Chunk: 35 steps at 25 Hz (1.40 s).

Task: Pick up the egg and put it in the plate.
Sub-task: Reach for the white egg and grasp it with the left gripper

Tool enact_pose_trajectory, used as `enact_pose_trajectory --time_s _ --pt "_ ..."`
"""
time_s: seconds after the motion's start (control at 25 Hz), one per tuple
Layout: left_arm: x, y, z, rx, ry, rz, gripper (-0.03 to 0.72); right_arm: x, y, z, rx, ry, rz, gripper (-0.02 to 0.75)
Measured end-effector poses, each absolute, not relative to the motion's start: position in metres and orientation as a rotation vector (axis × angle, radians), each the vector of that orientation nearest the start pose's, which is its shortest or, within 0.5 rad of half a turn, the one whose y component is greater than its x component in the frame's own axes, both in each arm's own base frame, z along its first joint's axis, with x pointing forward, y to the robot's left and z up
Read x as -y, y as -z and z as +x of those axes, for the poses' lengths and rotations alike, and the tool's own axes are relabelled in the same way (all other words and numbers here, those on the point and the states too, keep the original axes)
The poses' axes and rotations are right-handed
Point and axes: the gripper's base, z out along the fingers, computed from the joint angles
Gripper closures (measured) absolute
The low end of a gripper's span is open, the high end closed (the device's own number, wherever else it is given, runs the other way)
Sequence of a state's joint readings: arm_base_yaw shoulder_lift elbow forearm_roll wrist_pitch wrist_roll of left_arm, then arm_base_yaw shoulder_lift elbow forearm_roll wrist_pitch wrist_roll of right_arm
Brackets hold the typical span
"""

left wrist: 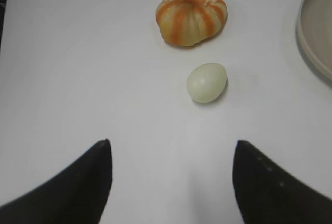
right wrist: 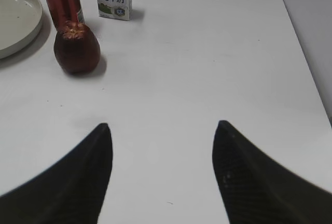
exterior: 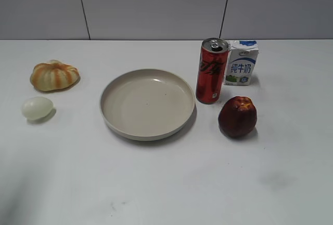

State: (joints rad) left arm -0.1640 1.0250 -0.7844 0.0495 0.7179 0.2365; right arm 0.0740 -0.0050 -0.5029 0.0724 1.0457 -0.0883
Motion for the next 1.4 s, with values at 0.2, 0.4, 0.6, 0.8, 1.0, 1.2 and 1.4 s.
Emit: enact_pose_trajectory --time_s 0.2,0.4,0.6,0.8,1.0,1.2,1.4 --pt "0.038 -0.285 0.262 -2.506 -0.097 0.691 0.153 -0.005 -0.279 -0.006 -2.013 -0.077 -0.167 0.273" --pt "0.029 -0.254 0.321 -2.684 0.047 0.859 0.153 -0.005 -0.279 -0.006 -2.013 -0.077 -0.167 0.274" --pt "0.031 -0.215 0.356 -2.753 0.101 1.132 0.153 -0.005 -0.279 -0.006 -2.013 -0.077 -0.167 0.276" --pt "0.039 -0.185 0.373 -2.725 0.105 1.231 0.153 -0.005 -0.279 -0.006 -2.013 -0.077 -0.168 0.279" --pt "0.047 -0.164 0.380 -2.695 0.145 1.303 0.153 -0.005 -0.279 -0.006 -2.013 -0.077 -0.167 0.279" --pt "0.049 -0.138 0.382 -2.747 0.197 1.325 0.153 -0.005 -0.279 -0.006 -2.013 -0.077 -0.167 0.279" --pt "0.051 -0.132 0.383 -2.754 0.230 1.297 0.223 -0.005 -0.279 -0.006 -2.013 -0.077 -0.167 0.279"
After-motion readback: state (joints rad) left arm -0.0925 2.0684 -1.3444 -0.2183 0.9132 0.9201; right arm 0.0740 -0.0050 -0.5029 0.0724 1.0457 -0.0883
